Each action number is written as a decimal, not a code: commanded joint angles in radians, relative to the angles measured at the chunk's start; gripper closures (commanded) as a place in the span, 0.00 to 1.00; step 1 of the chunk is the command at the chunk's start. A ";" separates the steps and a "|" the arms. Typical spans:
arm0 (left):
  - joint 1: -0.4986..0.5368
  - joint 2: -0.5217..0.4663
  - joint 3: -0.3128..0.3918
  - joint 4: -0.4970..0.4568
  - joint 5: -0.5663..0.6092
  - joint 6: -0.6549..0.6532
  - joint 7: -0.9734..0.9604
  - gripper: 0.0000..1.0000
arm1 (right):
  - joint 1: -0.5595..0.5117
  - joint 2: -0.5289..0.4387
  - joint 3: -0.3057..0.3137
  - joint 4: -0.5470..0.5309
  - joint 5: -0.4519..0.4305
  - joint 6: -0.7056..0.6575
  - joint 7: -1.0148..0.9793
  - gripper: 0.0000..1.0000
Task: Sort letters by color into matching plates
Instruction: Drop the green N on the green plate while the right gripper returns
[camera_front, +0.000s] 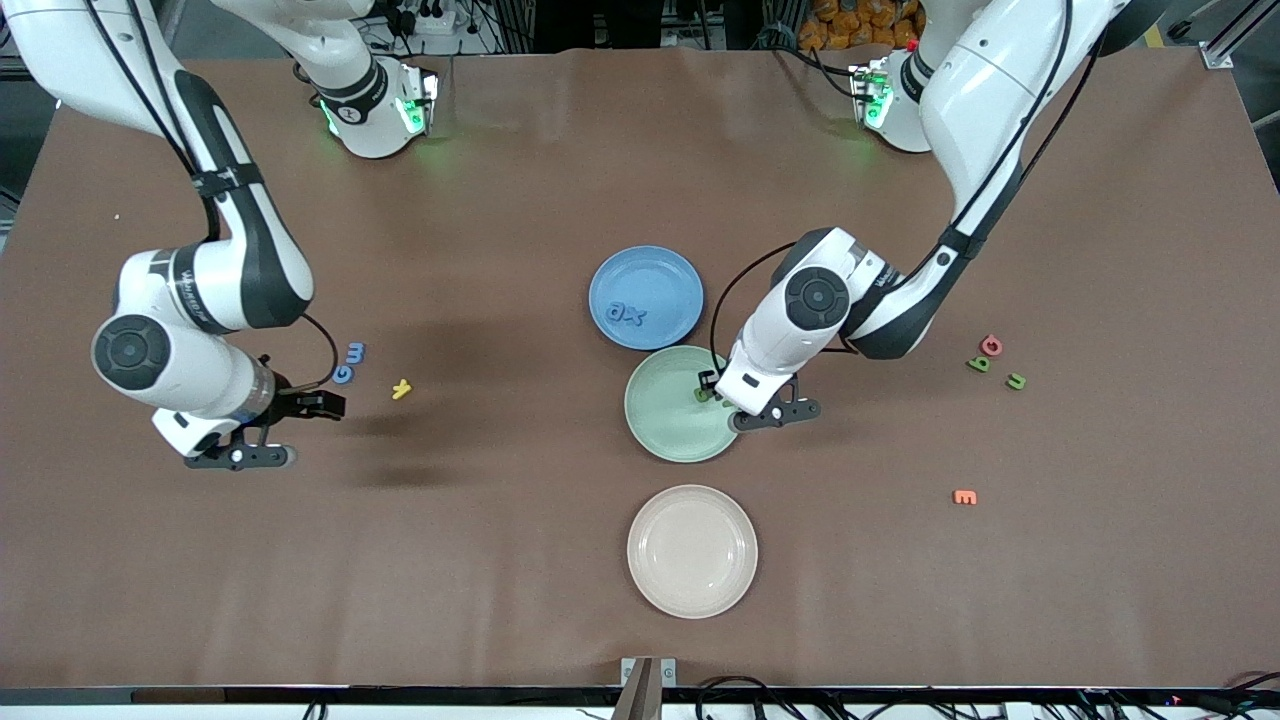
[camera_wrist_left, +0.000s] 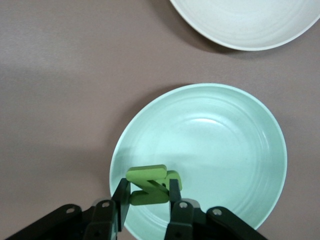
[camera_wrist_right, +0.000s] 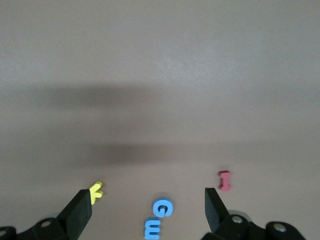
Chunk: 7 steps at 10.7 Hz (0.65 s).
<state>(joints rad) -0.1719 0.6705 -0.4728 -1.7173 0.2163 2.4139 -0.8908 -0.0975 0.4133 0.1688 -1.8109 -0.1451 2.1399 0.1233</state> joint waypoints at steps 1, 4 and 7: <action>-0.024 0.044 0.017 0.077 0.020 -0.019 -0.033 0.72 | -0.054 -0.146 0.020 -0.241 0.037 0.182 -0.019 0.00; -0.029 0.049 0.017 0.094 0.028 -0.019 -0.031 0.00 | -0.068 -0.237 0.021 -0.398 0.062 0.242 -0.020 0.00; -0.005 0.009 0.017 0.093 0.031 -0.087 -0.027 0.00 | -0.099 -0.274 0.029 -0.516 0.061 0.317 -0.042 0.00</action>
<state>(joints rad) -0.1824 0.7088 -0.4620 -1.6414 0.2163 2.4004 -0.8910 -0.1455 0.2071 0.1725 -2.2029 -0.1008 2.3769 0.1128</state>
